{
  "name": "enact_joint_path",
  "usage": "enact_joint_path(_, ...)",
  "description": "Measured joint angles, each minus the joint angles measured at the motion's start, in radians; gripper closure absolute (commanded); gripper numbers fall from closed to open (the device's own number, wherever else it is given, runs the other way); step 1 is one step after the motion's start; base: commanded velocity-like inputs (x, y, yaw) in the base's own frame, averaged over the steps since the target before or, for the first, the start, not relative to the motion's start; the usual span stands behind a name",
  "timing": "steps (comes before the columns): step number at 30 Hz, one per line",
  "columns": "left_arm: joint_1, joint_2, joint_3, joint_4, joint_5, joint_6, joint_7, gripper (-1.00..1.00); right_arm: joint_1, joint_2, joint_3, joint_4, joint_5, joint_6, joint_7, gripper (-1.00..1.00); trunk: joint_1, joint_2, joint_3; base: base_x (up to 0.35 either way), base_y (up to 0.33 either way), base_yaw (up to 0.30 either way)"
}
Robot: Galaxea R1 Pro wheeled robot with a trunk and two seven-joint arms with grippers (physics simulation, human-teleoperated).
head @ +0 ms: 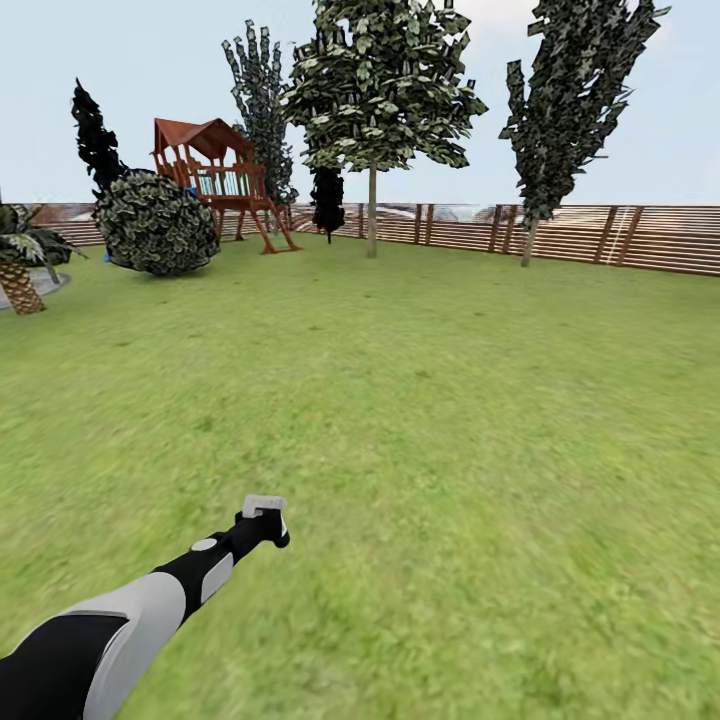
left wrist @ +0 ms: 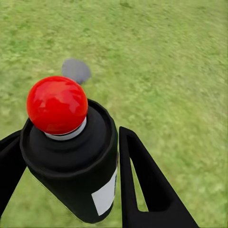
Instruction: In the garden, pick up the pesticide atomizer on the floor and spray pesticide onto both trees until each tree trunk is fully covered.
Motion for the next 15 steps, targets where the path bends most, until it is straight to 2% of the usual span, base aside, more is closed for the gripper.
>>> enact_joint_path(15,0.0,-0.001,-0.001,0.0,0.0,0.0,0.001,1.0,0.0,0.0,0.0,0.0,0.0,0.0,0.0,-1.0,0.0,0.0,0.0,0.35,0.0,0.0)
